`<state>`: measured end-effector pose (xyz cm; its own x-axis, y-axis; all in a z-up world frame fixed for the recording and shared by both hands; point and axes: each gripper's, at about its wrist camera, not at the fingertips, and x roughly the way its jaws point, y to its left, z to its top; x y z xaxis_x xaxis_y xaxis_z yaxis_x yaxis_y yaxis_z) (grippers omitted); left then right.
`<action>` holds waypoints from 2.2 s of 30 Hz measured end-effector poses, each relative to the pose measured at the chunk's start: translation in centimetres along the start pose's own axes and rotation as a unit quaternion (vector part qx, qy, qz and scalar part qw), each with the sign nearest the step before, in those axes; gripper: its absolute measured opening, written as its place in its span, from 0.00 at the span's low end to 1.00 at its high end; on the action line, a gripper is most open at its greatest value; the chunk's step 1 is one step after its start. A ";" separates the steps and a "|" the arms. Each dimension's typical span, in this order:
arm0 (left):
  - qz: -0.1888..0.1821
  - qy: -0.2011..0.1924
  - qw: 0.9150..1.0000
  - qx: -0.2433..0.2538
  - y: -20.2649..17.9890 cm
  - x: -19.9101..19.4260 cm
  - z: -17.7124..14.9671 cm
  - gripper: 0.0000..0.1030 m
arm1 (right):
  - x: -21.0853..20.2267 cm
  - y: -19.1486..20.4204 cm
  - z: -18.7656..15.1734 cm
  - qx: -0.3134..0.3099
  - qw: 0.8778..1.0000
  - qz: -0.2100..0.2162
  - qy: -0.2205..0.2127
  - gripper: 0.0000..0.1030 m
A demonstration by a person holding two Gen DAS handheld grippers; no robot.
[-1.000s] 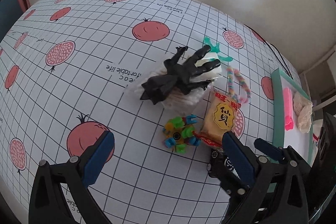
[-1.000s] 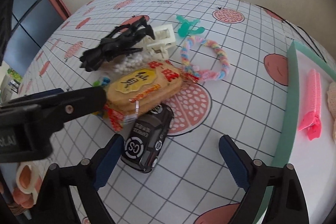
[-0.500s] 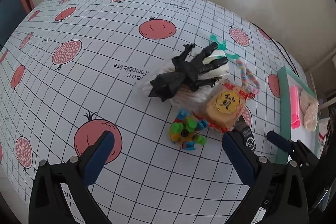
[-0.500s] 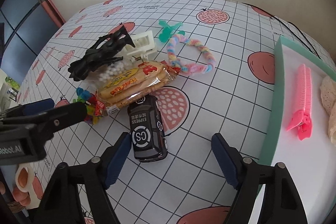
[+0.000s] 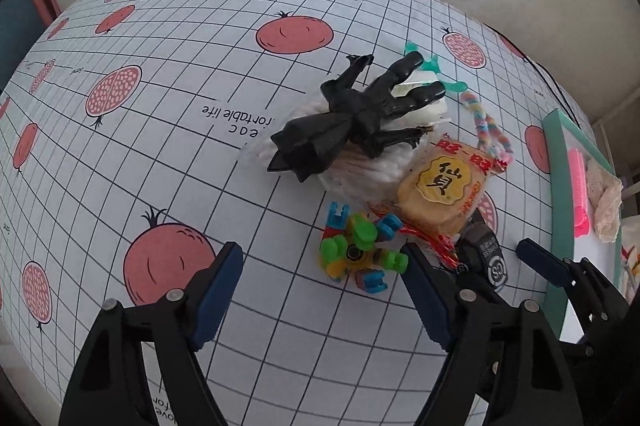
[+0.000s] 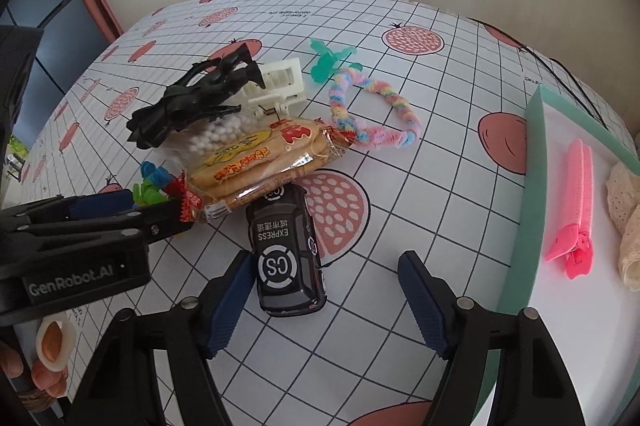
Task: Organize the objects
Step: 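Grasp the colourful blocks with the left gripper while the right grasps the black toy car, then carry the blocks and black car into the teal tray with both grippers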
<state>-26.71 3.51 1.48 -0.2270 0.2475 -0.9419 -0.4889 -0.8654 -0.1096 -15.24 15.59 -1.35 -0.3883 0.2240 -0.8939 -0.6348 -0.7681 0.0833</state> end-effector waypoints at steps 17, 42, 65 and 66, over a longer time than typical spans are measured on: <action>0.015 -0.005 1.000 0.008 0.0 0.8 0.6 0.38 | -0.4 -1.1 -0.1 0.000 0.999 0.047 -0.004 0.35; -0.011 -0.005 0.999 -0.042 1.4 -1.7 0.7 0.38 | -6.3 -5.3 -1.2 0.020 0.997 0.057 -0.045 0.34; -0.120 -0.067 0.987 0.085 -13.0 -7.5 -2.2 0.38 | -10.7 -16.5 -4.4 0.109 0.991 -0.031 -0.078 0.34; -0.123 -0.066 0.986 0.093 -13.9 -7.5 -2.5 0.38 | -10.9 -17.0 -4.6 0.115 0.990 -0.033 -0.079 0.34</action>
<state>-16.11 12.59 9.29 -0.1835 0.5057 -0.8430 -0.6857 -0.6803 -0.2588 2.87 23.49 4.99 -0.4284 0.3741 -0.8225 -0.7906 -0.5960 0.1408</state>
